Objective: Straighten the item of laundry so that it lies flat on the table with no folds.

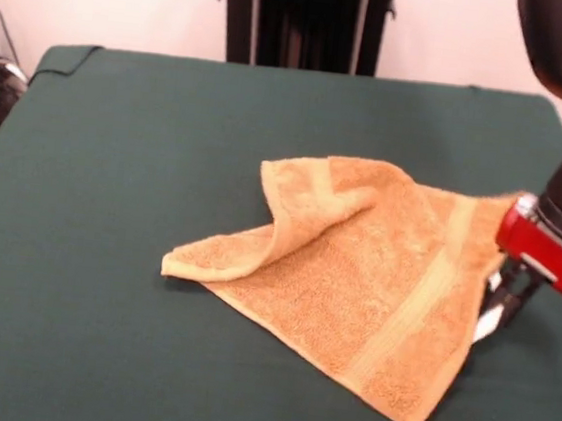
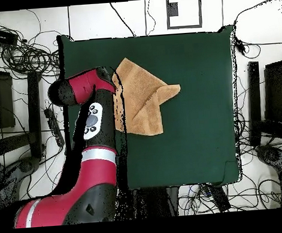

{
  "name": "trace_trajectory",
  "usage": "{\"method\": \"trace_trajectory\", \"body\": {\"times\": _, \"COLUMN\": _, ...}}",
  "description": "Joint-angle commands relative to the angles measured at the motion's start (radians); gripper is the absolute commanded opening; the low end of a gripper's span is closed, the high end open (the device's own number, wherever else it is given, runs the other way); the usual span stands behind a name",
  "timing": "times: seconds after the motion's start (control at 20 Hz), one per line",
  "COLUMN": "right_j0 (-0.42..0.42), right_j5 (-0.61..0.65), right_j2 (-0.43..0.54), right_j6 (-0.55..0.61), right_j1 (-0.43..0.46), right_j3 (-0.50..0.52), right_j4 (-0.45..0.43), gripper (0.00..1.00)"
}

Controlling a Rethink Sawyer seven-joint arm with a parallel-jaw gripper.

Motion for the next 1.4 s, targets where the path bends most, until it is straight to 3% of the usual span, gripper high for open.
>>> {"method": "trace_trajectory", "body": {"times": 0.05, "right_j0": 0.015, "right_j5": -0.177, "right_j2": 0.078, "right_j6": 0.327, "right_j1": -0.032, "right_j3": 0.065, "right_j4": 0.118, "gripper": 0.00}}
{"method": "trace_trajectory", "body": {"times": 0.5, "right_j0": 0.001, "right_j5": -0.215, "right_j2": 0.081, "right_j6": 0.252, "right_j1": -0.055, "right_j3": 0.131, "right_j4": 0.183, "gripper": 0.00}}
{"method": "trace_trajectory", "body": {"times": 0.8, "right_j0": -0.092, "right_j5": -0.033, "right_j2": 0.114, "right_j6": -0.010, "right_j1": -0.264, "right_j3": 0.389, "right_j4": 0.155, "gripper": 0.00}}
{"method": "trace_trajectory", "body": {"times": 1.05, "right_j0": -0.219, "right_j5": -0.236, "right_j2": 0.228, "right_j6": -0.094, "right_j1": -0.334, "right_j3": 0.563, "right_j4": 0.112, "gripper": 0.00}}
{"method": "trace_trajectory", "body": {"times": 1.35, "right_j0": -0.270, "right_j5": -0.245, "right_j2": 0.257, "right_j6": -0.139, "right_j1": -0.352, "right_j3": 0.596, "right_j4": 0.019, "gripper": 0.00}}
{"method": "trace_trajectory", "body": {"times": 1.4, "right_j0": -0.296, "right_j5": -0.242, "right_j2": 0.293, "right_j6": -0.132, "right_j1": -0.359, "right_j3": 0.610, "right_j4": 0.008, "gripper": 1.00}}
